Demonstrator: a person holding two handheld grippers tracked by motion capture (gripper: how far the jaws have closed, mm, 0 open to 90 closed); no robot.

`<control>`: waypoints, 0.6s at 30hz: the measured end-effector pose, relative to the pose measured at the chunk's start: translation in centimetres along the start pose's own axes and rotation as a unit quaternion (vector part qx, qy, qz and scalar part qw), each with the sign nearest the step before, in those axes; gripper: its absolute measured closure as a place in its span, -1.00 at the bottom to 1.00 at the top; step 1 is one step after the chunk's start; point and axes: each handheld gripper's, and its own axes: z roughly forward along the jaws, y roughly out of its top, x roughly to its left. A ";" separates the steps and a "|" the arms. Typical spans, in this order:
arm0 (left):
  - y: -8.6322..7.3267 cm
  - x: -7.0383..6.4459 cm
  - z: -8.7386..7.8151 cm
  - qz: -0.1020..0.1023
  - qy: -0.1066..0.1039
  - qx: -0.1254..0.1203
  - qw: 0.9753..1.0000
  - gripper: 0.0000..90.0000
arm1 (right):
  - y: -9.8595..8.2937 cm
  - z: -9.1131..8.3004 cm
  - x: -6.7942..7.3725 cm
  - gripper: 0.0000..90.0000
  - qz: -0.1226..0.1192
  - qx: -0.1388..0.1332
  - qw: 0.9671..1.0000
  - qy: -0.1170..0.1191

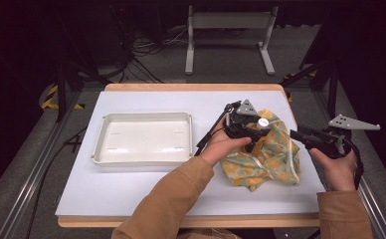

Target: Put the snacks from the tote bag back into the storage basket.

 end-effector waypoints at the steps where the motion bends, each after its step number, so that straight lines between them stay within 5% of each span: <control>1: 0.1 0.0 -0.1 0.002 -0.001 -0.002 1.000 0.09 | 0.0 0.0 0.0 0.27 0.001 0.000 1.000 0.000; 4: 0.4 -0.1 -0.3 0.019 -0.003 -0.001 1.000 0.28 | -0.1 0.0 -0.1 0.26 0.002 0.000 1.000 0.000; 10: 0.8 -0.5 -0.4 0.029 -0.003 0.016 0.999 0.29 | -0.1 0.2 -0.2 0.26 0.005 0.000 1.000 0.003; 18: 1.7 -0.8 -1.2 0.039 -0.004 0.008 0.999 0.30 | -0.2 0.2 -0.3 0.26 0.004 0.000 1.000 0.005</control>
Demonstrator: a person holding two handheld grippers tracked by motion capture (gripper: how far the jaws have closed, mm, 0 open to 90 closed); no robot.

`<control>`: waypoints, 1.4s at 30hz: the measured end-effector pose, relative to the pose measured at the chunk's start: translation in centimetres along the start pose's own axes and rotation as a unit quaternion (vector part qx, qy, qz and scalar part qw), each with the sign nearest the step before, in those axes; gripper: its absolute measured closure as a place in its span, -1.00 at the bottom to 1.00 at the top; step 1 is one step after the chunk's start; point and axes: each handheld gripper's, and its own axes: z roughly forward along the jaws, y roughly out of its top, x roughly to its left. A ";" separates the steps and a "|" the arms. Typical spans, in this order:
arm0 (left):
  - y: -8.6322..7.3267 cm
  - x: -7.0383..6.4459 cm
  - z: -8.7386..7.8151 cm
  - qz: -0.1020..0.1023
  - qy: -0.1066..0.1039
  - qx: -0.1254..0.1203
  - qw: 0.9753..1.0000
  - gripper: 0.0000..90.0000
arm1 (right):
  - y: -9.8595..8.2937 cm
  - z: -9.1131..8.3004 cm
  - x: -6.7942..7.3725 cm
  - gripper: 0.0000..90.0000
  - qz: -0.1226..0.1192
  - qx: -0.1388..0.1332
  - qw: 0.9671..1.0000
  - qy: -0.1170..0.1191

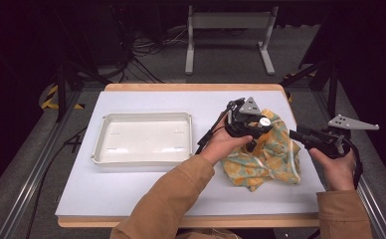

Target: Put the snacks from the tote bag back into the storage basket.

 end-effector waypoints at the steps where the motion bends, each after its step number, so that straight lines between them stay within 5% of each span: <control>1: 0.0 0.0 0.0 0.000 0.000 0.000 1.000 0.30 | 0.0 0.0 0.0 0.26 0.000 0.000 1.000 0.000; 33: 5.2 -1.4 -6.5 -0.020 0.004 -0.045 0.999 0.29 | 0.2 1.1 0.0 0.23 0.002 0.003 1.000 0.025; 42: 5.8 -1.3 -9.1 -0.028 0.023 -0.067 0.997 0.29 | 0.2 1.4 -0.2 0.22 0.005 0.005 1.000 0.027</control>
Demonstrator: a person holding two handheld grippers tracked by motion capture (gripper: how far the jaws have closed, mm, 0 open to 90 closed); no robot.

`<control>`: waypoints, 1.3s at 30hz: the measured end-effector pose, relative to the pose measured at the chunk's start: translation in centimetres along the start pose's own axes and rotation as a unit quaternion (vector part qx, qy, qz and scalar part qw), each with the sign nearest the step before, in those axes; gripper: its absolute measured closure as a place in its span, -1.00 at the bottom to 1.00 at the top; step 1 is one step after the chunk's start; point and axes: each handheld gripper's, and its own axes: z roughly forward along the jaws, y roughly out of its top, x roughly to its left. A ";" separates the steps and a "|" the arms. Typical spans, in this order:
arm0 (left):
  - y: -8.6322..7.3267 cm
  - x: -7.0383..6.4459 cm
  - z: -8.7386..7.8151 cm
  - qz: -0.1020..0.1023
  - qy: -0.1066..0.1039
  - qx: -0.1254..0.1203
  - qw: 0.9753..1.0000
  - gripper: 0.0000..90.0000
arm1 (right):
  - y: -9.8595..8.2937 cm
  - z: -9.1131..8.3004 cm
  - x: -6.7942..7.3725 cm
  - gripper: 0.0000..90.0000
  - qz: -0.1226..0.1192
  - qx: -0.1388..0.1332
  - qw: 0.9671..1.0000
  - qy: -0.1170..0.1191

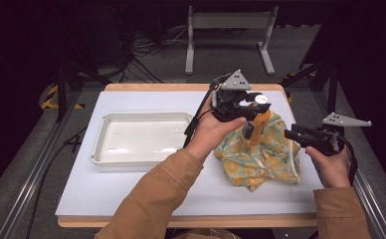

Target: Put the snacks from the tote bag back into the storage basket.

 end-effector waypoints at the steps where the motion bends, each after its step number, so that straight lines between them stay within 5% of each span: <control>1: 0.1 0.1 -0.4 -0.002 0.000 -0.002 1.000 0.29 | 0.0 0.0 0.0 0.22 0.001 0.000 1.000 0.000; 22: -0.9 2.2 -8.1 -0.008 0.050 0.002 0.999 0.29 | 0.8 2.1 0.2 0.22 -0.008 0.008 1.000 0.016; 39: -3.5 4.7 -13.7 -0.038 0.084 -0.004 0.996 0.29 | 0.7 2.2 0.1 0.22 -0.007 0.012 1.000 0.016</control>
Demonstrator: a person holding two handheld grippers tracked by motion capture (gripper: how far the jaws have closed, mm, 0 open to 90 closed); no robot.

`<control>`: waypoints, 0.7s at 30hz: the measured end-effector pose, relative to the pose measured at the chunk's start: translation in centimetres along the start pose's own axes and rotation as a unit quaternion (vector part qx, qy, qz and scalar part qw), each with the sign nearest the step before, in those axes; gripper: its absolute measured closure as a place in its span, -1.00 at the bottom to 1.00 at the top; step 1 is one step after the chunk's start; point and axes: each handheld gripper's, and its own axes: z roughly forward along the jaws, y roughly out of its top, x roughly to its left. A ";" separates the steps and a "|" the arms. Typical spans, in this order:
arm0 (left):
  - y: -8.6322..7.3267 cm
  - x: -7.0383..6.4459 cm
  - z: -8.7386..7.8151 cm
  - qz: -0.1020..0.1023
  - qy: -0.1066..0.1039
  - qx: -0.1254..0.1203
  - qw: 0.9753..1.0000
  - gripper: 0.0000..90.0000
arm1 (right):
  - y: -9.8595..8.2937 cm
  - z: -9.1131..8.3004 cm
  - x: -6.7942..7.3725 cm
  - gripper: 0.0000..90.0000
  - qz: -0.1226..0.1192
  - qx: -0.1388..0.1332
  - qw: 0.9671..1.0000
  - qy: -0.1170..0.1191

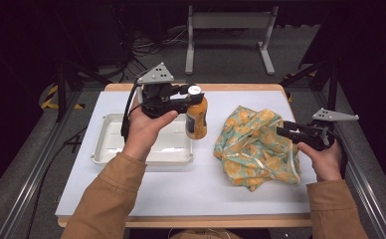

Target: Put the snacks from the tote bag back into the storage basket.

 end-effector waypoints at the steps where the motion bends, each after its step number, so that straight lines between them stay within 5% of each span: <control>1: -0.2 0.2 -0.2 -0.002 0.001 0.000 1.000 0.29 | 0.0 0.0 0.0 0.21 -0.001 0.000 1.000 0.001; 13: -2.0 2.1 -2.4 -0.012 0.028 -0.003 1.000 0.29 | -0.1 0.2 0.1 0.21 -0.001 0.005 1.000 0.001; 21: -3.5 3.3 -2.8 -0.023 0.024 -0.012 0.999 0.29 | -0.2 0.2 0.2 0.21 -0.002 0.007 1.000 0.000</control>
